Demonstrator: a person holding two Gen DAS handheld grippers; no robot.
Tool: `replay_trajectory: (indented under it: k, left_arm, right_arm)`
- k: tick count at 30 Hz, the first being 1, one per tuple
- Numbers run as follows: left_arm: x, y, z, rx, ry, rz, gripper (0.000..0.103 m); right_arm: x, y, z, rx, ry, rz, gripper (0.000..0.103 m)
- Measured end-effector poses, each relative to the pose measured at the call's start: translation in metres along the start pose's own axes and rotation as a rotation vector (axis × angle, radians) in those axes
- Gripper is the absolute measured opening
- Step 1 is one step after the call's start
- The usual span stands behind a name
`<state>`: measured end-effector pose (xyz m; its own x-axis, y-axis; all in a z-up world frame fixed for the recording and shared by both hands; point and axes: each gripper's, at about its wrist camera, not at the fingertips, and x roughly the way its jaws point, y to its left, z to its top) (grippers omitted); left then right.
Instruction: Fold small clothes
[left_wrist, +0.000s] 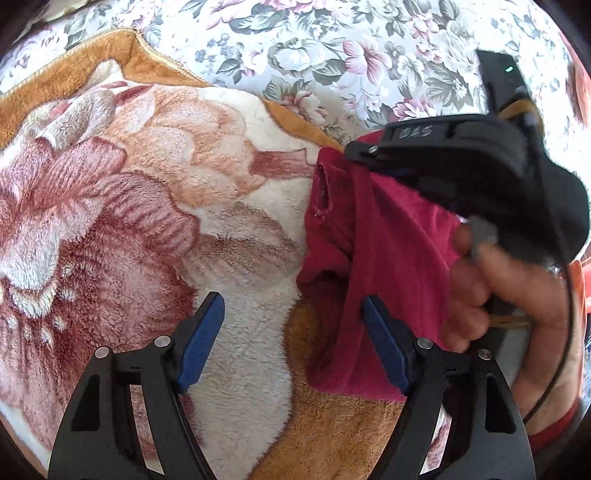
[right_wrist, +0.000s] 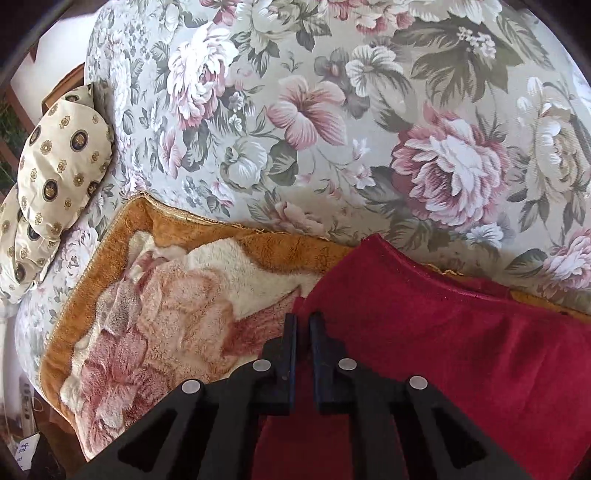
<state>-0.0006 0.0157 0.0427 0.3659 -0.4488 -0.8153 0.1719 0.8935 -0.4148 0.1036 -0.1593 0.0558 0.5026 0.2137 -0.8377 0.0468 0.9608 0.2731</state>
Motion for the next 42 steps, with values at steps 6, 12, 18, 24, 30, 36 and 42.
replay_trajectory:
  k: [6, 12, 18, 24, 30, 36, 42]
  left_arm:
    - [0.005, -0.003, 0.0, 0.007, 0.012, 0.002, 0.078]
    - [0.008, -0.005, -0.002, 0.016, 0.017, 0.007, 0.078]
    - [0.011, -0.006, -0.003, 0.015, 0.015, 0.008, 0.078]
    - [0.011, -0.003, 0.001, -0.013, 0.009, -0.02, 0.078]
    - [0.01, -0.005, -0.002, -0.008, 0.01, -0.027, 0.078]
    - [0.013, -0.007, -0.003, 0.014, 0.01, -0.006, 0.078]
    - [0.013, -0.009, -0.003, 0.03, 0.011, 0.006, 0.078]
  right_arm:
    - [0.003, -0.016, -0.009, 0.045, 0.015, 0.055, 0.011]
    - [-0.054, -0.034, -0.021, 0.046, -0.114, 0.016, 0.026]
    - [-0.042, -0.085, -0.026, 0.147, -0.1, -0.13, 0.026]
    - [-0.023, -0.078, -0.029, 0.051, -0.057, -0.188, 0.026]
    - [-0.038, -0.04, -0.016, 0.038, -0.055, -0.016, 0.026]
    - [0.004, -0.022, -0.009, 0.03, 0.071, -0.006, 0.03]
    - [-0.015, -0.018, -0.008, 0.019, 0.03, 0.032, 0.03]
